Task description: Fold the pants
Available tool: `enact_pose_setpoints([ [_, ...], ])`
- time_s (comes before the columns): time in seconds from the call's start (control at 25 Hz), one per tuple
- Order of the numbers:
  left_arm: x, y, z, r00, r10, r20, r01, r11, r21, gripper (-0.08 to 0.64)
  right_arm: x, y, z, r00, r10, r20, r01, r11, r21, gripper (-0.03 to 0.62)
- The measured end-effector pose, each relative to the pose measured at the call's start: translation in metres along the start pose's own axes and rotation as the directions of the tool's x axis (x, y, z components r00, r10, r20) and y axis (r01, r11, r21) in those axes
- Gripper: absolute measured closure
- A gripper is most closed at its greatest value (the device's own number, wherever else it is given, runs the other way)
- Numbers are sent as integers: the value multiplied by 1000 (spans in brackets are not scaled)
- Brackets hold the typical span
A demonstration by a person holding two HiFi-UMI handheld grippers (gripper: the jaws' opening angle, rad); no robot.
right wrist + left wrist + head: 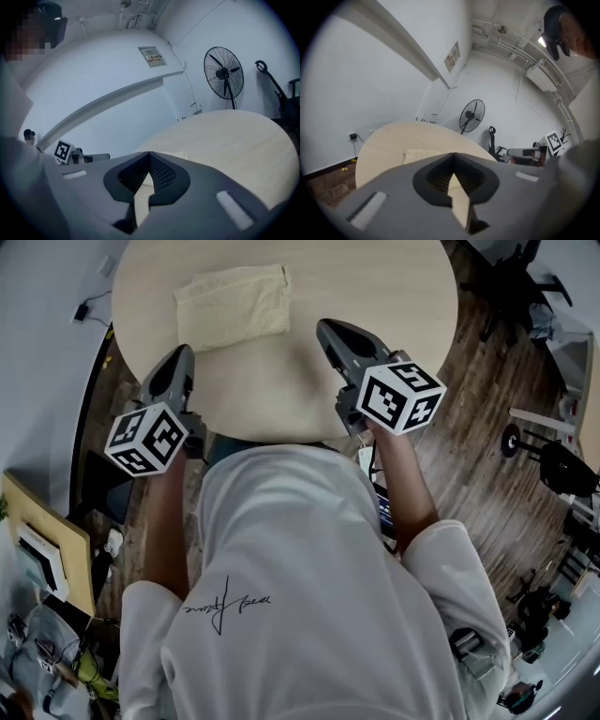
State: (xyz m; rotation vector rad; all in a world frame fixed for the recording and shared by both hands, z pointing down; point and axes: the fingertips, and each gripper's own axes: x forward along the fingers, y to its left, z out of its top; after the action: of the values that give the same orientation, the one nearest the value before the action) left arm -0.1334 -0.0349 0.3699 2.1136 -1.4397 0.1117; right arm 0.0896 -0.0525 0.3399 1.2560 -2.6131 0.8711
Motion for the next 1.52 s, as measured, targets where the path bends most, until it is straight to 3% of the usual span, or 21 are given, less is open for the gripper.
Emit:
enact_pose_setpoints([
  [0.24,-13,-20,16,999,41,35,-45,988,146,528,-15,11,2,999,-44,-4,43,995,-91,592],
  [0.44,-33,-46,30,996,53,67,-69,961,267,535,-37,24,19,994,-77,79,91,976,-200,593],
  [0.64,-52,-57,42,991,54,120,-88,949,301,535,-57,44,33,989,-54,136,86,967,-241,592],
  [0.8,-62,-74,53,986,37,162,-95,927,364,535,-76,50,42,986,-43,159,77,972,-220,592],
  [1.04,-85,-91,74,977,32,212,-113,918,380,535,-97,55,54,985,-34,168,71,973,-220,592],
  [1.24,-83,-89,66,981,43,190,-114,919,378,537,-100,57,49,990,14,138,14,980,-197,594],
  [1.52,-75,-84,50,988,49,147,-99,930,354,538,-96,50,37,997,-9,81,27,973,-229,592],
])
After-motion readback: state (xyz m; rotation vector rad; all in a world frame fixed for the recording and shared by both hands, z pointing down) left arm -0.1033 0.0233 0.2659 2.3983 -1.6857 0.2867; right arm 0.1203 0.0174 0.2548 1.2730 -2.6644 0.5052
